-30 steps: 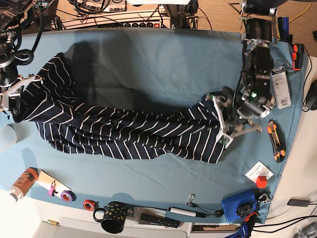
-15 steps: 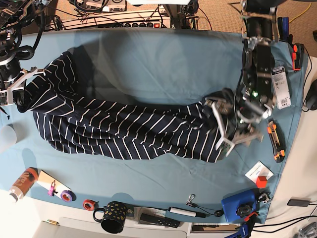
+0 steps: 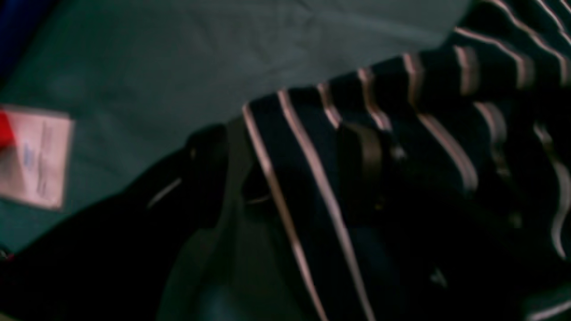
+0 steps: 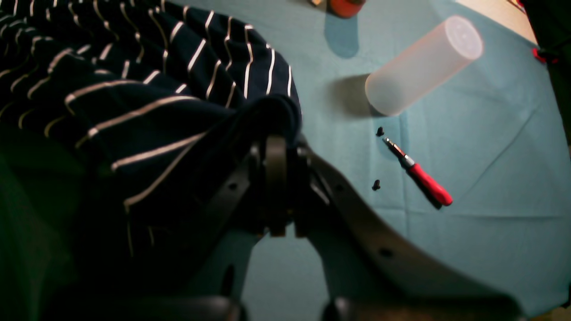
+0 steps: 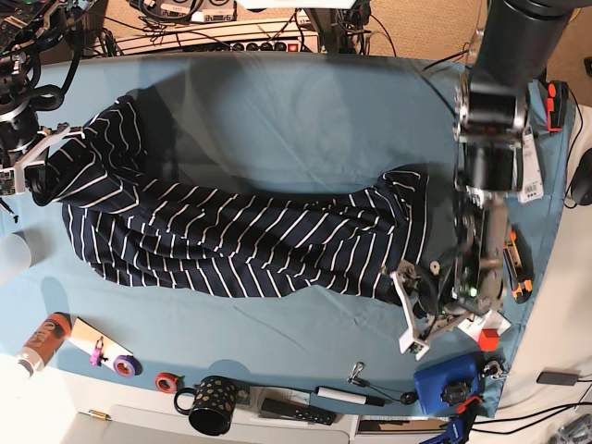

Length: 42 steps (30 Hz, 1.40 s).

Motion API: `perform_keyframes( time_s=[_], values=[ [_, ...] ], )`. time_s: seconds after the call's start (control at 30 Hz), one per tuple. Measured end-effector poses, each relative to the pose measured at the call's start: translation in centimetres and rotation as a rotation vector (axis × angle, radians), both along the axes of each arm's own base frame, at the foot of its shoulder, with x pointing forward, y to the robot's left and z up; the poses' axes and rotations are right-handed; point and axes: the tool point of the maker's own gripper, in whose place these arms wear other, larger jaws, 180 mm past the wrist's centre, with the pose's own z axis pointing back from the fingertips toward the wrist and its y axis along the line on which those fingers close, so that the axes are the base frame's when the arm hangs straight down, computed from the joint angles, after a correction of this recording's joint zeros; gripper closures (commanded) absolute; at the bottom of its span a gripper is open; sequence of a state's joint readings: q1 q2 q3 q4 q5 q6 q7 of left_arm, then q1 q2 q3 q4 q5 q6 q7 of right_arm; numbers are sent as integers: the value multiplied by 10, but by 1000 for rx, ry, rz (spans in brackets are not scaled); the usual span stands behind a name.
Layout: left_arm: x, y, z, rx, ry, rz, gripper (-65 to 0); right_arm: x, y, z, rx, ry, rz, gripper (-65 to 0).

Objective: Layout the t-shirt on the table in an organized manner, then fold the t-shirt properly
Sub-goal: 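Drag the held shirt end with the left gripper away from the right gripper, then pull the shirt taut between both grippers along its length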

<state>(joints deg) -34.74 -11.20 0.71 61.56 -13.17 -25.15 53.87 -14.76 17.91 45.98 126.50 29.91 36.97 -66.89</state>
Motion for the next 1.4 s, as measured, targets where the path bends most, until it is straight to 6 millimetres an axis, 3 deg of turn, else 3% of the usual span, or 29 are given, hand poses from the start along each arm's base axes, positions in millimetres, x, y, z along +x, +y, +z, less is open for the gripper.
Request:
perform_keyframes(
  time_s=[0.2,0.3,0.37,0.47,0.5,0.77,0.87,1.07,1.17,1.27,1.4],
  values=[
    [-9,14,-43,-7,184,58,-377,0,0,0,1,0,0,0],
    [-11,14,-49,-31,209,75,-335,0,0,0,1,0,0,0],
    [-12,9,-48,-65,224,81,-241,0,0,0,1,0,0,0],
    [-16,-1,-46,-128,238,77,-33,0,0,0,1,0,0,0],
    [-16,-3,-44,-142,233,74,0,0,0,0,1,0,0,0],
    [-12,-20,-5,-194,210,16,0,0,0,0,1,0,-1,0],
    [-13,-22,19,-249,199,8,0,0,0,0,1,0,0,0],
    [-17,14,72,-233,104,-13,0,3,2,4,1,-26,11,0],
    [-25,30,89,-278,21,-19,0,4,3,6,1,-43,18,0],
    [-53,47,78,-287,28,-30,0,7,5,11,2,-74,30,0],
    [-104,58,43,-297,89,-10,0,11,13,15,38,-106,65,0]
  ],
)
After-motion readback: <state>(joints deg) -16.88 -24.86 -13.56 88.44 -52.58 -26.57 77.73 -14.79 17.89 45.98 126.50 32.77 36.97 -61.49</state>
